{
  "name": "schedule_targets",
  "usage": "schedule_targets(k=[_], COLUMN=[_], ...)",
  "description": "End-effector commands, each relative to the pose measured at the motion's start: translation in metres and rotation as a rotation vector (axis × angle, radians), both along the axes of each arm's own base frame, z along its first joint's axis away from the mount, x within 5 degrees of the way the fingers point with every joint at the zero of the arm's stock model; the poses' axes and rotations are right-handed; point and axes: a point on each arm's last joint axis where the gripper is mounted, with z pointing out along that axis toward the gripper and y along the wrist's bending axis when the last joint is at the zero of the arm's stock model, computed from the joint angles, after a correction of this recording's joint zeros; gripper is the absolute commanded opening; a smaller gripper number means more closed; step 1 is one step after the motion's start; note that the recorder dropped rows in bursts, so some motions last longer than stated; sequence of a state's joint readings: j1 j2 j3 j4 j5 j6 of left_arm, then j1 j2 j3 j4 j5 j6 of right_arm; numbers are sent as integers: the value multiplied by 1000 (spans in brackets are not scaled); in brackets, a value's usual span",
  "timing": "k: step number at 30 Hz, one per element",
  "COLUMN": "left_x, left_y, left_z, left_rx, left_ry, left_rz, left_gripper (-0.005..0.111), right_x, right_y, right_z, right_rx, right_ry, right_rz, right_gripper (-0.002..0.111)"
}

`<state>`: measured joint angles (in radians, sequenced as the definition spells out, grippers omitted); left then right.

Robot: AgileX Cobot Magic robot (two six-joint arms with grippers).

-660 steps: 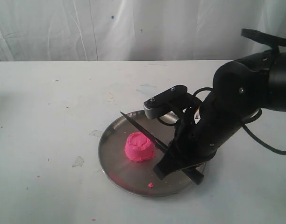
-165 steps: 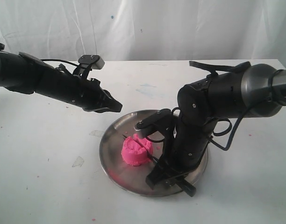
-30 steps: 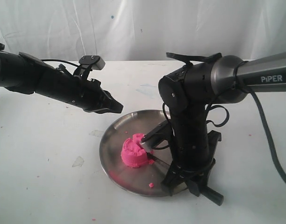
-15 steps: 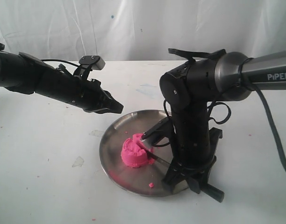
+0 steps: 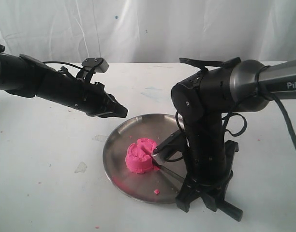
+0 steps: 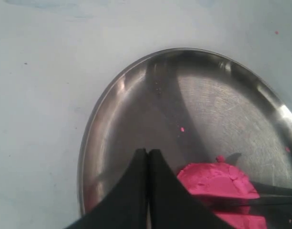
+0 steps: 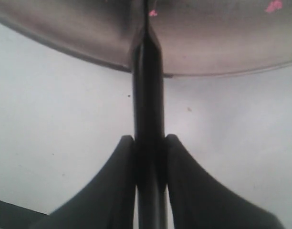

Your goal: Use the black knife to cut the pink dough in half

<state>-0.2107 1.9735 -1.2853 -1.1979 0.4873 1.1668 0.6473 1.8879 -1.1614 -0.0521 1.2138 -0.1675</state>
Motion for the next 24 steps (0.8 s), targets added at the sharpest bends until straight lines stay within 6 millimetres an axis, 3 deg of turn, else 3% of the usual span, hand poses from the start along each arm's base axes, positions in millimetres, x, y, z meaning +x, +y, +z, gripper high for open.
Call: schedule_targets(k=[1,15,24], left_x=[-3,-3,-3], left_y=[-1,-1,-1], left_z=[5,4,4], left_rx=[-25,-23,-23], left_ry=[10,8,8], left_rz=[-7,-4,-4], left_gripper=[0,0,0], right_x=[-2,15,27], right_y=[-2,11,21], right_z=[3,15,3], right_rx=[0,82,89], right_ry=[0,-102,-95], right_rz=[13,28,34], right_gripper=[0,0,0])
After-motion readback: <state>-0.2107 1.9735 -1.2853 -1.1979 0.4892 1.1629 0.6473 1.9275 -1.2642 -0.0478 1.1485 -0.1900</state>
